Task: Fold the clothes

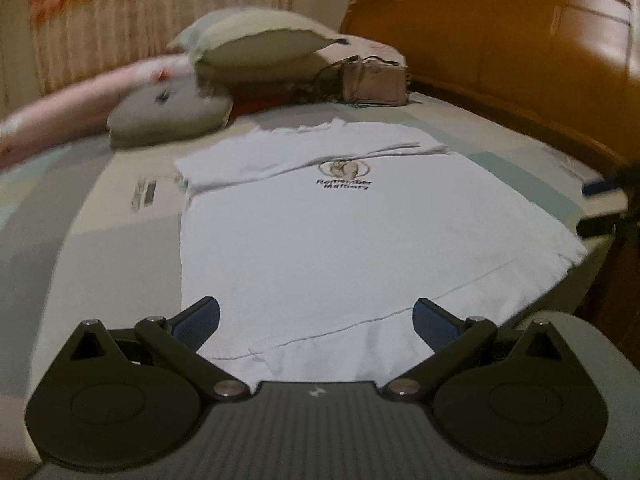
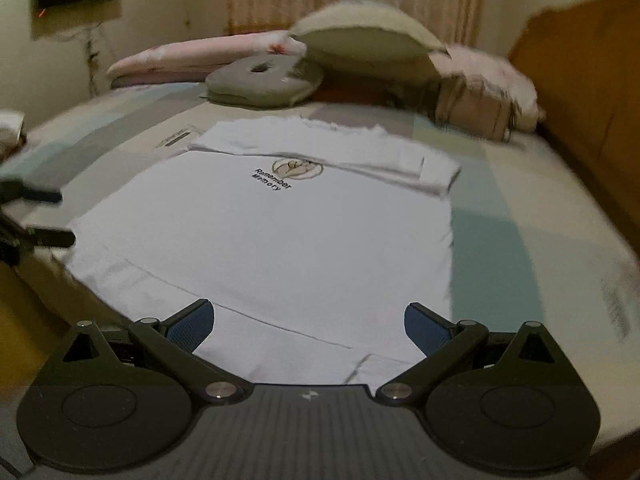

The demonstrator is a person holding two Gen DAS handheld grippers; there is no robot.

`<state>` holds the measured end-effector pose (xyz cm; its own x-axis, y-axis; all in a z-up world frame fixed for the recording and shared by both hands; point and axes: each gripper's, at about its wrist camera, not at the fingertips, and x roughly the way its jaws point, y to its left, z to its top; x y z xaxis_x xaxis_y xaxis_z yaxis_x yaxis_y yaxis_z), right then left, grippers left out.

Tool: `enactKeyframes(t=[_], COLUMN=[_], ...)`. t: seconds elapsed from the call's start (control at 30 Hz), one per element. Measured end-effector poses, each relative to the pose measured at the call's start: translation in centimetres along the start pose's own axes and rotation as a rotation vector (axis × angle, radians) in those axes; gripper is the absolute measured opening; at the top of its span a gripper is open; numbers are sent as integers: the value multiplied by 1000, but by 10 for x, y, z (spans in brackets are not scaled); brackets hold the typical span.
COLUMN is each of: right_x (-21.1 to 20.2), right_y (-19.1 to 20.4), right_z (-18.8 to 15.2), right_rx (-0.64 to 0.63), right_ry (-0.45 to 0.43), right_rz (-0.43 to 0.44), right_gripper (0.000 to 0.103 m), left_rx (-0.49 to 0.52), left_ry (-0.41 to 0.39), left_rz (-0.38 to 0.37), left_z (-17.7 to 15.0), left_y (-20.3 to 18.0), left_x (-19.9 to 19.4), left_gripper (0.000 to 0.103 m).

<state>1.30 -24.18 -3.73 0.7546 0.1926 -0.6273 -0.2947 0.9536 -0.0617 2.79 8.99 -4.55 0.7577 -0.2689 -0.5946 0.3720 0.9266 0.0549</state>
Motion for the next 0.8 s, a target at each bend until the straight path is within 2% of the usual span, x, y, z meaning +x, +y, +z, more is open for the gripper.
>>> enactKeyframes(t=[0.1,0.27,0.5,0.63,0.73,0.8], right_x=[4,22,65,81,86,87], right_y=[5,27,88,108,116,116], right_z=[2,4,0,-11,-21,-22], right_rx=[-39,-95,-406,-563,-661,-679], right_ry=[-3,-1,56,85,67,54], right_rz=[-11,49,164,126,63,61], right_gripper=[103,103,103,103,103,103], left_rx=[25,54,52,48,53,69], left_ry=[4,39,48,49,52,49], left_rz=[-16,0,-45,-44,-34,-18], left_z=[2,3,12,18,19,21], left_y=[-4,-1,-9,-15,-23,-30], left_x=[2,16,22,18,10,3], left_gripper=[102,102,102,102,102,102])
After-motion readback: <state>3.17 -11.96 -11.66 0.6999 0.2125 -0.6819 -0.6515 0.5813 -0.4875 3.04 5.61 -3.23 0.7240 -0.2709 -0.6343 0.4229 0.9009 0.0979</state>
